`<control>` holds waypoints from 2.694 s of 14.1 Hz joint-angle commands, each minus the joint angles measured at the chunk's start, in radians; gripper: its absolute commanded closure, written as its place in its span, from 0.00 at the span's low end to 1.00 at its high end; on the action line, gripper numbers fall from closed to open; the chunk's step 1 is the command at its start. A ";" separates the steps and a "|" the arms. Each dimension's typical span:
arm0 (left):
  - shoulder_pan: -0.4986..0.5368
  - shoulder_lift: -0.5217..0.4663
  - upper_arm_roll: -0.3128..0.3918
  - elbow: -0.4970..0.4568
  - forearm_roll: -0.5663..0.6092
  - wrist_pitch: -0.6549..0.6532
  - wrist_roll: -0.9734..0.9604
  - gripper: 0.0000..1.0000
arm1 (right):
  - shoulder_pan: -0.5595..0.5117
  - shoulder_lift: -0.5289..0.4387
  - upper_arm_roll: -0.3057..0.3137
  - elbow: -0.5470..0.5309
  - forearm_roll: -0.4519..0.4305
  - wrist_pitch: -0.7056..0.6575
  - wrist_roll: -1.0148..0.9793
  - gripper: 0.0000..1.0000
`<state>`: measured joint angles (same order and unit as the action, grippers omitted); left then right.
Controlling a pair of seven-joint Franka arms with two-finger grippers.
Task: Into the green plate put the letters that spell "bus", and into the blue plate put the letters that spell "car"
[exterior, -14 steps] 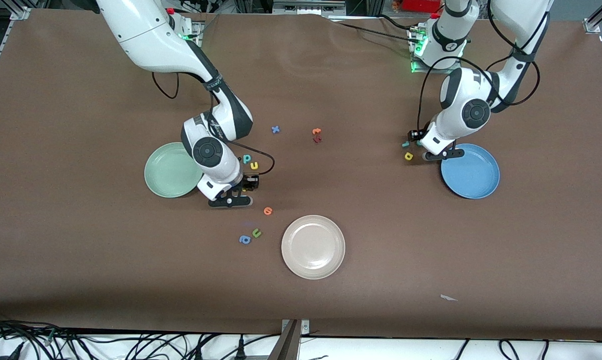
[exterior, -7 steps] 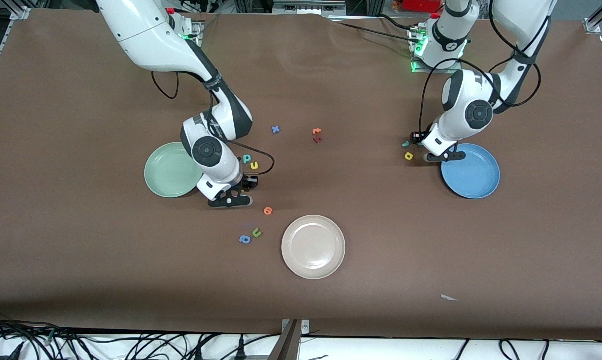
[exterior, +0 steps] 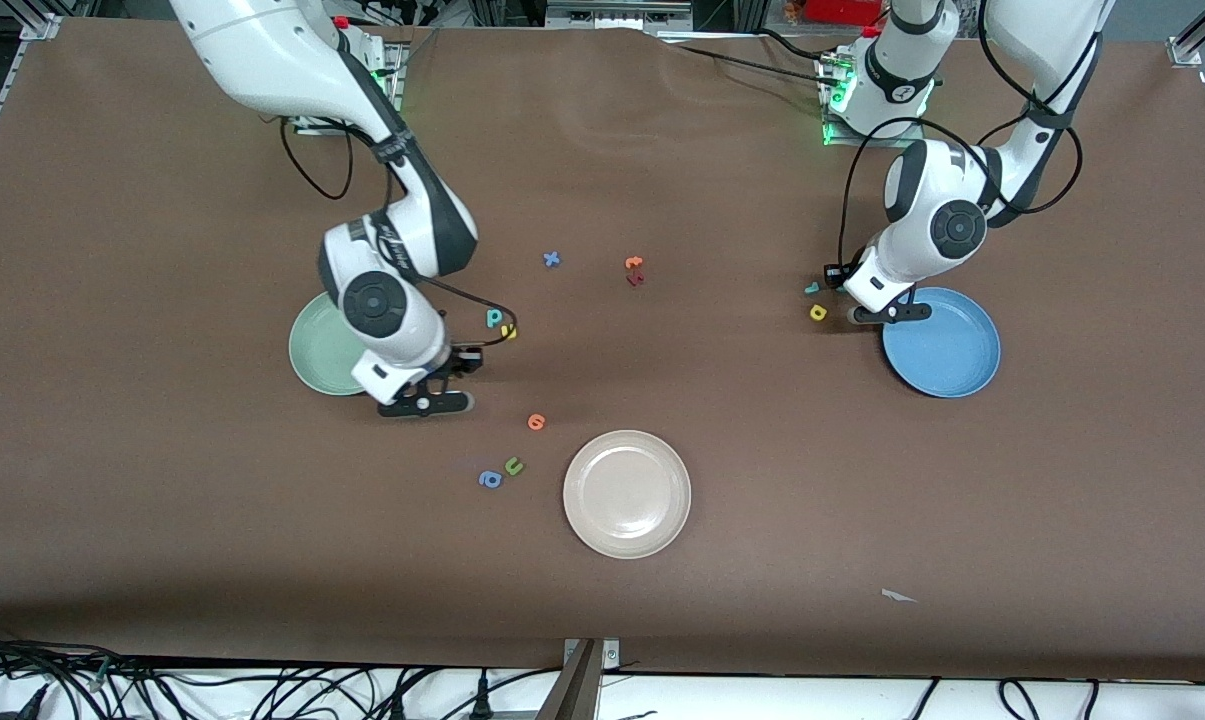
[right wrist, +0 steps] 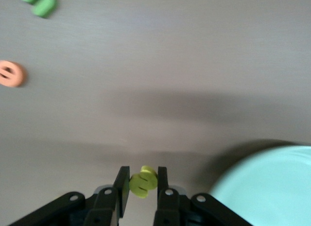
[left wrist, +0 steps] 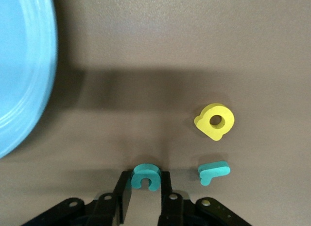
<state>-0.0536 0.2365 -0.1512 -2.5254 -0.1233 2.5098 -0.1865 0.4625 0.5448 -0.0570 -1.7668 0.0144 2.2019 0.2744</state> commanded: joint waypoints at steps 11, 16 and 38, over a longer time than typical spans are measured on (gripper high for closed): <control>0.009 -0.014 0.007 0.031 0.011 -0.035 0.021 0.98 | 0.004 -0.170 -0.190 -0.438 0.001 0.254 -0.324 0.00; 0.082 -0.011 0.009 0.316 0.011 -0.466 0.039 0.98 | 0.013 -0.204 -0.111 -0.282 0.015 0.028 -0.094 0.01; 0.353 0.184 -0.016 0.563 0.243 -0.537 0.274 0.00 | 0.090 0.033 0.135 -0.160 0.001 0.292 0.172 0.57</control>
<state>0.3015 0.4440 -0.1436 -2.0168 0.1063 2.0604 0.1338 0.5442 0.5499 0.0813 -1.9510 0.0186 2.4828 0.4288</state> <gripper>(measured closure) 0.308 0.568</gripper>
